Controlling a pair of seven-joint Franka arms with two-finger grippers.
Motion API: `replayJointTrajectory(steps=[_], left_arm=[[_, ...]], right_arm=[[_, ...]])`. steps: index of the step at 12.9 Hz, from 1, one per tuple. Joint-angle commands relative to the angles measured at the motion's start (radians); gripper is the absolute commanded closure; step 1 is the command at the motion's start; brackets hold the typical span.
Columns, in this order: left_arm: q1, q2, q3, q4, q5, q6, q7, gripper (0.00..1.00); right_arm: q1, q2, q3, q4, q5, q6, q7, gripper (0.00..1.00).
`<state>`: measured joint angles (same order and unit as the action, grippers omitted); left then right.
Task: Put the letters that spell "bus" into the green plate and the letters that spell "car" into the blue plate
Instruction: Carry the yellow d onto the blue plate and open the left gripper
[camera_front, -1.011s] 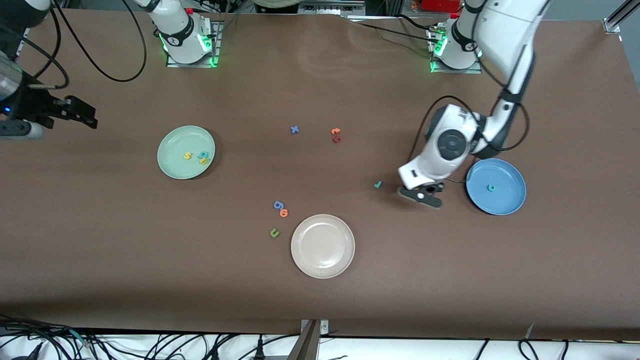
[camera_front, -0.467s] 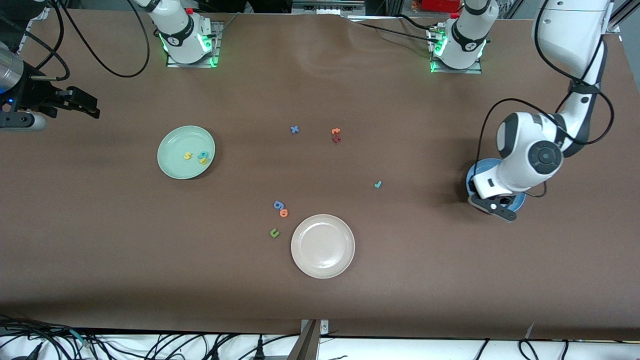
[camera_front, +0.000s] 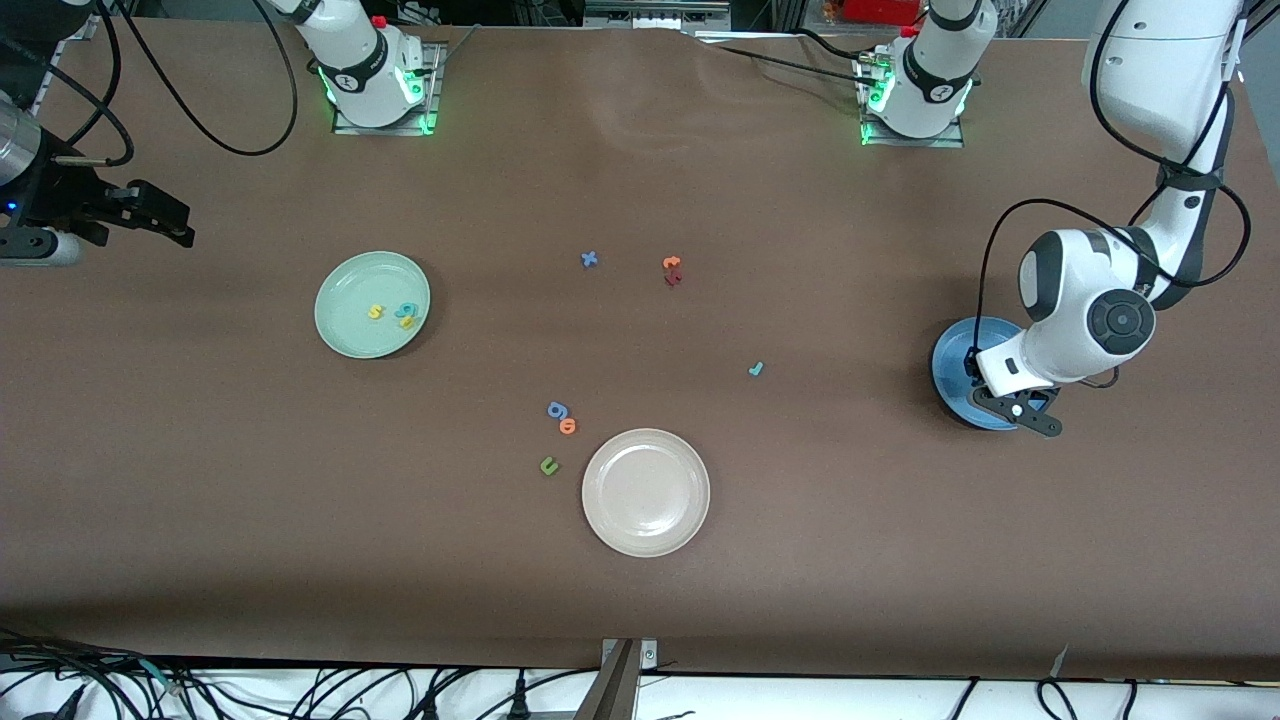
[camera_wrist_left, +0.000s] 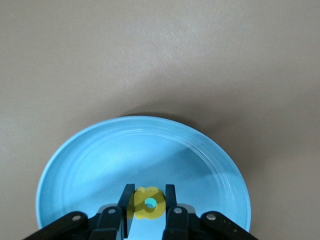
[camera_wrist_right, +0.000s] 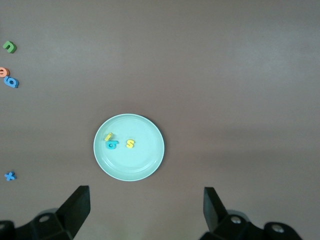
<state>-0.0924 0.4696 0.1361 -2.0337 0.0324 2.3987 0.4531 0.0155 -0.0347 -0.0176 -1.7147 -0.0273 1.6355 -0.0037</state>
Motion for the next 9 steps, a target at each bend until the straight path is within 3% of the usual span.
replayJointTrajectory(steps=[1, 2, 5, 7, 9], left_arm=[[0.002, 0.020, -0.004, 0.000, -0.063, 0.004, 0.016, 0.67], [-0.001, 0.024, -0.004, 0.000, -0.075, 0.004, 0.016, 0.66], [-0.004, 0.023, -0.004, 0.001, -0.080, 0.004, 0.009, 0.51], [-0.006, 0.017, -0.006, 0.007, -0.080, -0.003, 0.002, 0.32], [-0.015, -0.015, -0.015, 0.012, -0.086, -0.033, -0.001, 0.33]], right_arm=[[-0.017, -0.002, 0.010, 0.001, 0.000, -0.002, 0.007, 0.00], [-0.017, -0.001, 0.010, 0.001, -0.014, 0.007, 0.008, 0.00], [-0.012, 0.006, 0.013, 0.001, -0.034, 0.043, 0.011, 0.00], [-0.012, -0.001, 0.018, 0.000, -0.033, 0.032, 0.011, 0.00], [-0.012, 0.001, 0.018, 0.000, -0.031, 0.032, 0.011, 0.00]])
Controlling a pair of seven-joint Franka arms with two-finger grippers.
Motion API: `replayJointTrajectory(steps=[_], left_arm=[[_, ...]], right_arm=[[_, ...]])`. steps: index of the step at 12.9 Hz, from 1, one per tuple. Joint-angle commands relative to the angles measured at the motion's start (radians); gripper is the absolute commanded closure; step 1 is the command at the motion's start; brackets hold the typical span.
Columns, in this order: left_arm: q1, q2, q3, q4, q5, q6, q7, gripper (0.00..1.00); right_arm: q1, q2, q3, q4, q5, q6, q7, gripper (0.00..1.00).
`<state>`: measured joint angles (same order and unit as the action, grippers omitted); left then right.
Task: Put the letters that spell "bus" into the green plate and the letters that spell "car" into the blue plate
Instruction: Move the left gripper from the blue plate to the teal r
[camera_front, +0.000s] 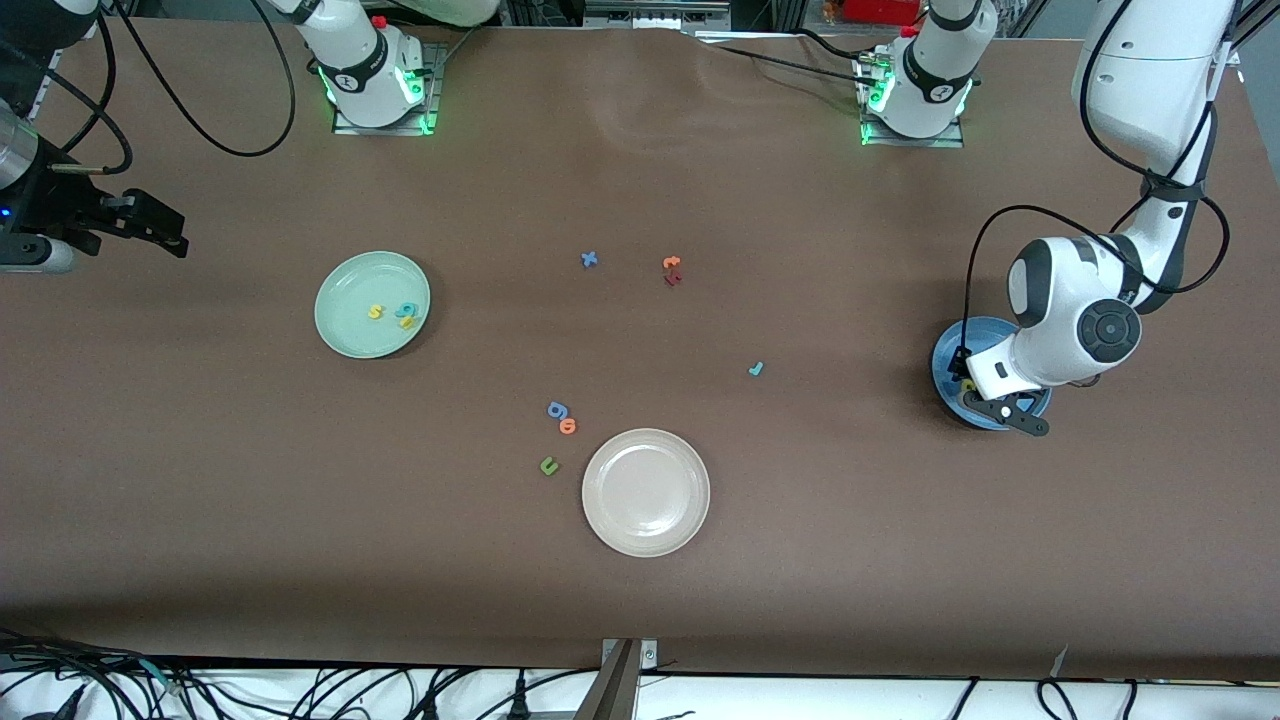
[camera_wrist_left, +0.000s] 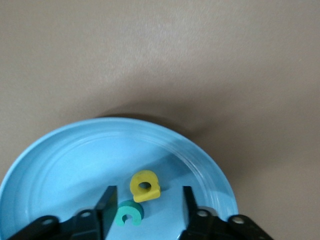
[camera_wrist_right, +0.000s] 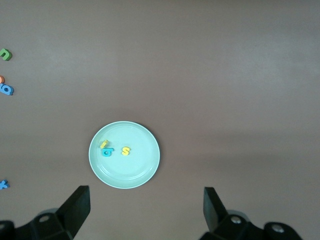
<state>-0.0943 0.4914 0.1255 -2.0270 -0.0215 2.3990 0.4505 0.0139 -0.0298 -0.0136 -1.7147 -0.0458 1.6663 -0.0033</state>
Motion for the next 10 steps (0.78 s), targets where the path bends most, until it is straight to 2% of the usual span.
replayJointTrajectory(steps=[1, 4, 7, 10], left_arm=[[-0.025, -0.059, -0.018, 0.008, -0.075, -0.064, -0.004, 0.33], [-0.085, -0.085, -0.034, 0.010, -0.204, -0.112, -0.100, 0.34], [-0.175, -0.079, -0.069, 0.031, -0.218, -0.112, -0.301, 0.33], [-0.278, -0.045, -0.084, 0.102, -0.213, -0.106, -0.481, 0.33]], right_arm=[[-0.011, -0.005, 0.014, 0.001, -0.012, -0.002, 0.011, 0.00], [-0.009, -0.006, 0.015, 0.001, -0.012, -0.003, 0.011, 0.00], [-0.008, -0.001, 0.015, 0.003, -0.012, 0.003, 0.011, 0.00], [-0.009, 0.002, 0.014, 0.004, -0.008, -0.002, 0.011, 0.00]])
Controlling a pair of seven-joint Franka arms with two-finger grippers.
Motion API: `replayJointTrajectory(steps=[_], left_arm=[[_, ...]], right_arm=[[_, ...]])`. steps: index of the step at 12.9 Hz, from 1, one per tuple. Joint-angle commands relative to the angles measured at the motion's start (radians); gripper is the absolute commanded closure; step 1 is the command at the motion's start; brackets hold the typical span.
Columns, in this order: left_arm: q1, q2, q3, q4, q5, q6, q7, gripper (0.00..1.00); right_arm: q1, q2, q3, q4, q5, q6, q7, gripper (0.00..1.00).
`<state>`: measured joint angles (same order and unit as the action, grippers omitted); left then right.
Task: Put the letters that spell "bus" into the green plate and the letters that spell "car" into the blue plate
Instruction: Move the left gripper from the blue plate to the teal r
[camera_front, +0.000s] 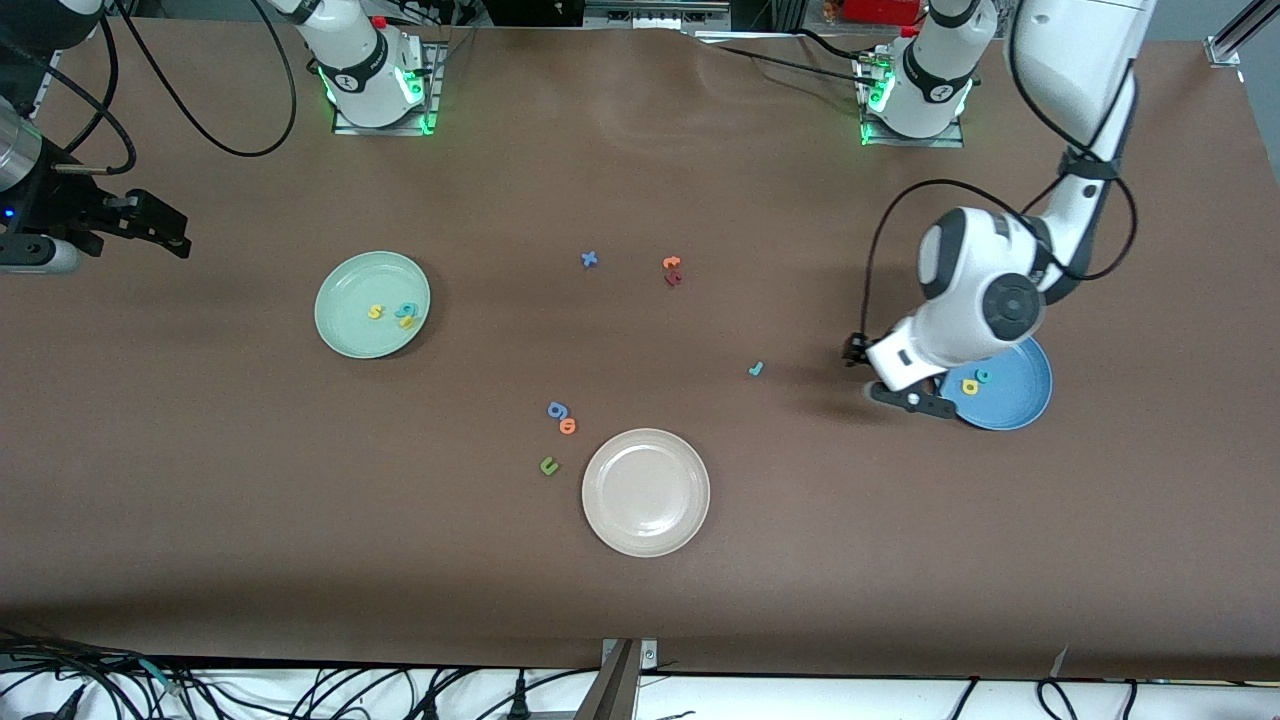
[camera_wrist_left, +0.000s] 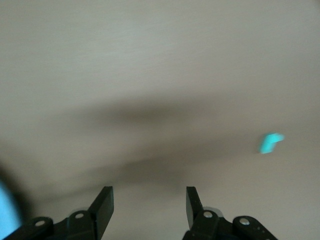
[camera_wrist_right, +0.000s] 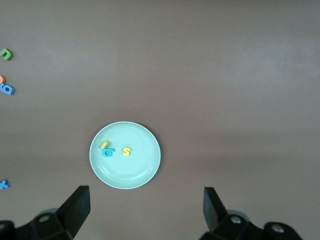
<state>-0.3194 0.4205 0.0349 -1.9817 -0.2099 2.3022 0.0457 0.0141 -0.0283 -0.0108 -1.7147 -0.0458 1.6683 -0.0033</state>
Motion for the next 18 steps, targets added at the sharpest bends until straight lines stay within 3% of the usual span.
replayJointTrajectory(steps=[1, 5, 9, 18], left_arm=[[-0.079, 0.043, 0.007, 0.079, -0.011, -0.001, -0.089, 0.33], [-0.144, 0.122, -0.013, 0.124, 0.124, 0.106, -0.095, 0.33], [-0.173, 0.179, -0.016, 0.119, 0.122, 0.189, -0.101, 0.36], [-0.182, 0.187, -0.056, 0.089, 0.132, 0.200, -0.099, 0.37]], right_arm=[[-0.009, 0.001, 0.011, 0.006, -0.008, -0.004, 0.011, 0.00], [-0.008, 0.002, 0.009, 0.006, -0.008, -0.004, 0.011, 0.00], [-0.009, 0.004, 0.009, 0.006, -0.006, -0.004, 0.011, 0.00], [-0.009, 0.002, 0.008, 0.006, 0.004, -0.005, 0.012, 0.00]])
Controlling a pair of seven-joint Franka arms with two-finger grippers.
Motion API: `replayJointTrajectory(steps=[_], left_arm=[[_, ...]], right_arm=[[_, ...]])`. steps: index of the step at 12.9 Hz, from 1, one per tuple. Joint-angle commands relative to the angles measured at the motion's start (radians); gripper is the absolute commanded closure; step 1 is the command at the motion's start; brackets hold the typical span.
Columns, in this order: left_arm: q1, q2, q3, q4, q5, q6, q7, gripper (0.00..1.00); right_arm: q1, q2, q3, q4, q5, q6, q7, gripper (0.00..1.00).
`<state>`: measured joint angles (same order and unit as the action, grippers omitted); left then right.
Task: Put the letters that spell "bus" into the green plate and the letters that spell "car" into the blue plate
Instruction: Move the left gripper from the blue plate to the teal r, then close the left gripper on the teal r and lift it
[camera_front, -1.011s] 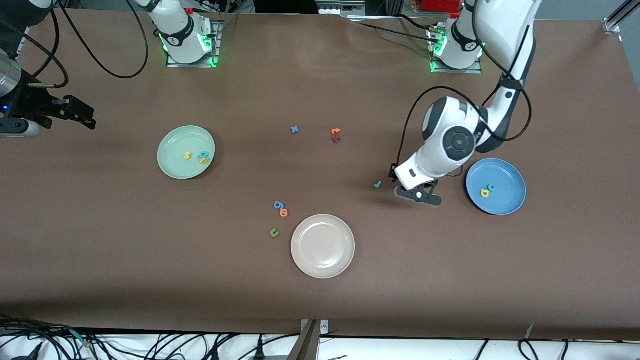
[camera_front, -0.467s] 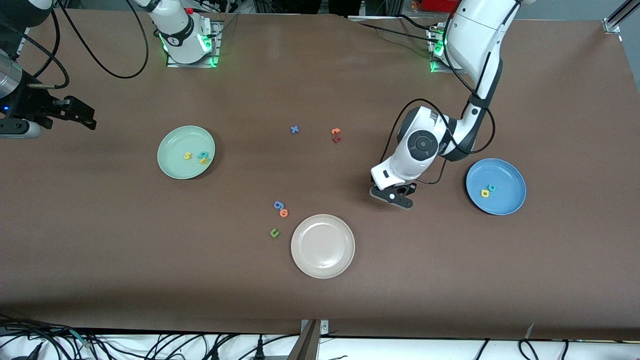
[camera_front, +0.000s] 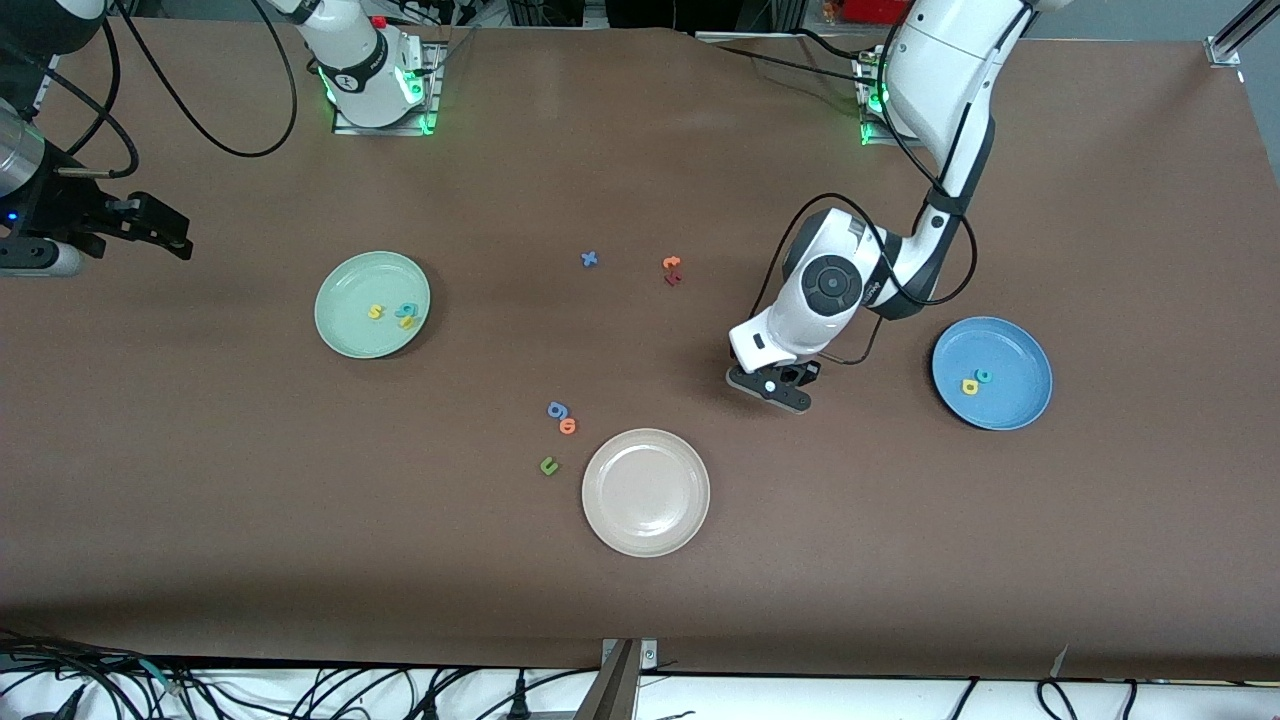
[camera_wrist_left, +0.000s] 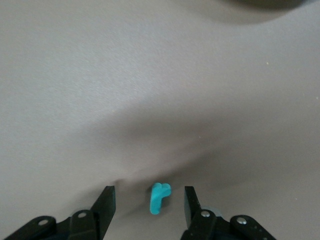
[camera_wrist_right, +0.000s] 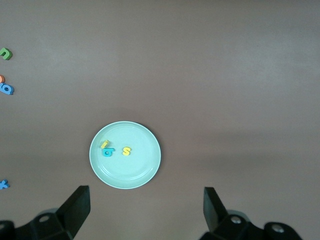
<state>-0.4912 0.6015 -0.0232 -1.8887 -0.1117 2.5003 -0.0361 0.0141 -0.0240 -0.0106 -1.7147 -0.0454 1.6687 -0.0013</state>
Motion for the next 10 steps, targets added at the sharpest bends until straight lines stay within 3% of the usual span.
replayJointTrajectory(steps=[1, 7, 10], left_arm=[[-0.010, 0.006, 0.002, -0.013, 0.033, 0.003, -0.018, 0.37], [-0.015, 0.015, 0.002, -0.021, 0.076, 0.006, -0.018, 0.39], [-0.017, 0.023, 0.000, -0.020, 0.076, 0.023, -0.018, 0.48]], right_arm=[[-0.009, -0.002, 0.008, 0.006, 0.004, -0.006, 0.010, 0.00], [-0.009, -0.004, 0.008, 0.006, 0.004, -0.006, 0.010, 0.00], [-0.009, -0.004, 0.008, 0.006, 0.004, -0.006, 0.010, 0.00]])
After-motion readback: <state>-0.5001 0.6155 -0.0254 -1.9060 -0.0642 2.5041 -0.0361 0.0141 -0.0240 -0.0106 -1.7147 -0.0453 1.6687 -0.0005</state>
